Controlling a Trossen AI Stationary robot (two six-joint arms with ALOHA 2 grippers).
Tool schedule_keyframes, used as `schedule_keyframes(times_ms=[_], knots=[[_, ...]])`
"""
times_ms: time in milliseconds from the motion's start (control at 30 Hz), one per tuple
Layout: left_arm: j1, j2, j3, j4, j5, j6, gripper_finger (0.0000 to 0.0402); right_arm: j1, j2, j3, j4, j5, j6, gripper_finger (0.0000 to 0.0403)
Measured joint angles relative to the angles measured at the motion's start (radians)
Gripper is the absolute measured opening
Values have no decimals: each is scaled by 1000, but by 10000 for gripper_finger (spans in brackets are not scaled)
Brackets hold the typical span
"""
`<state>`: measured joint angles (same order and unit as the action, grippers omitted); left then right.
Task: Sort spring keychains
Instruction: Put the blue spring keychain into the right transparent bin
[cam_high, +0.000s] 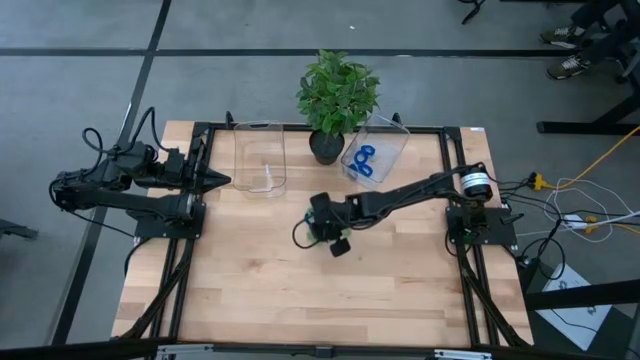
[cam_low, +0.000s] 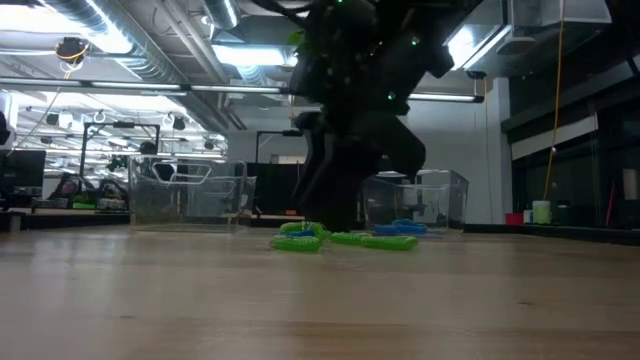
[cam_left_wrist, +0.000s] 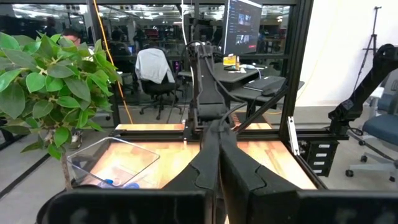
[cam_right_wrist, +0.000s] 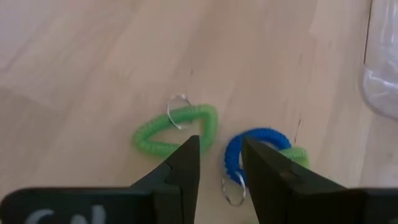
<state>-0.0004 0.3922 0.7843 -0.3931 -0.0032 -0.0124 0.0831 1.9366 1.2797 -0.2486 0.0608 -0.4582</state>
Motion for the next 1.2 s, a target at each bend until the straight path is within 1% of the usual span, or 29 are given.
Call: schedule_keyframes(times_ms=[167, 500, 700, 900, 1200], knots=[[0, 0, 0, 0, 0, 0, 12, -25, 0, 0, -14, 0, -6, 117], [0, 0, 0, 0, 0, 0, 12, -34, 0, 0, -19, -35, -173, 117], [0, 0, 0, 0, 0, 0, 9, -38, 0, 0, -3, -38, -180, 117], [0, 0, 0, 0, 0, 0, 11, -56, 25, 0, -4, -79, -202, 117], [0, 0, 0, 0, 0, 0, 8, -65, 85, 1, 2, -63, -199, 117]])
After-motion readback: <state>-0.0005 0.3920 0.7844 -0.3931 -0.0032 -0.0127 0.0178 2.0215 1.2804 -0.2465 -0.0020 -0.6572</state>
